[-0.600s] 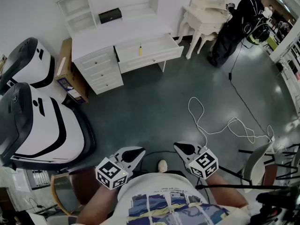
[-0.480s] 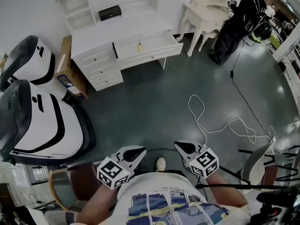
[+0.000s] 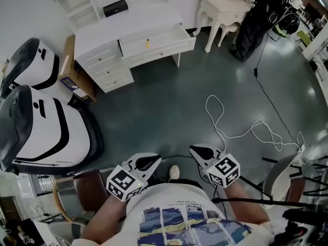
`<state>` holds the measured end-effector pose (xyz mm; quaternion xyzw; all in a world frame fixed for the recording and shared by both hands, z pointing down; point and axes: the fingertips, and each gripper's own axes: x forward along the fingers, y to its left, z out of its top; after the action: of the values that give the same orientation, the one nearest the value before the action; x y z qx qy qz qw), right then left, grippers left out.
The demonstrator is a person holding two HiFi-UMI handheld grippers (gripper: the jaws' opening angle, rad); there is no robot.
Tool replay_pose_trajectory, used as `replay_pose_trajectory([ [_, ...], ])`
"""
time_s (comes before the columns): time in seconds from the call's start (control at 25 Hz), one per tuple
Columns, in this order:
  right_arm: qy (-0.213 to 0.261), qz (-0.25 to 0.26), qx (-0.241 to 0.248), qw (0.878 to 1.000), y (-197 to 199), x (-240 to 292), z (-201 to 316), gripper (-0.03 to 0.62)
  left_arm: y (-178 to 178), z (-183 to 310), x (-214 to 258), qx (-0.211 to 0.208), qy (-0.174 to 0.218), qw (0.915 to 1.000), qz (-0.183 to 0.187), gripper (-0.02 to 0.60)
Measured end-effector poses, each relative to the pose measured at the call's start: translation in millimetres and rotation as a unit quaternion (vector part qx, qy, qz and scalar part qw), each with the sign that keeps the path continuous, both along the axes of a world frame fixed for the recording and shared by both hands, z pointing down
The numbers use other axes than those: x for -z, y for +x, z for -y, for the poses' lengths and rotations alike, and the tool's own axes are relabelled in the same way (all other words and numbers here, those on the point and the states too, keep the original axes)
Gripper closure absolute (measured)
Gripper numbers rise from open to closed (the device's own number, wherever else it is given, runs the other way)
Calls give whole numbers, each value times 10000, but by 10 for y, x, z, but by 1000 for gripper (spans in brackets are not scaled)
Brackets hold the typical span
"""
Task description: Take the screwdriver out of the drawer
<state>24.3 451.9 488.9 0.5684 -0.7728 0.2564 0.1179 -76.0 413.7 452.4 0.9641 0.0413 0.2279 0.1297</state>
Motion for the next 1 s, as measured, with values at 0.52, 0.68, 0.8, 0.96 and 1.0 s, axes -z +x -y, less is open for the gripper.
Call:
replay_pose_trajectory([
  [0.52, -103, -124, -154, 9998, 331, -203, 969, 473, 269, 972, -160, 223, -326, 9990, -185, 566],
  [0.68, -269, -201, -243, 9991, 461, -177, 1556, 473, 517, 1682, -82, 129, -398, 9984, -377, 566],
  [0.8, -351, -420, -188, 9983, 539, -150, 2057, 473, 645, 2180, 27, 79, -400, 9977, -544, 558],
  [0.96, -430, -402, -349, 9977, 638, -177, 2740, 474, 651, 2777, 33, -28, -340, 9979, -546, 534],
  [1.0, -428, -373, -370, 9977, 644, -186, 2908, 476, 624, 2921, 23, -33, -325, 9981, -524, 534],
])
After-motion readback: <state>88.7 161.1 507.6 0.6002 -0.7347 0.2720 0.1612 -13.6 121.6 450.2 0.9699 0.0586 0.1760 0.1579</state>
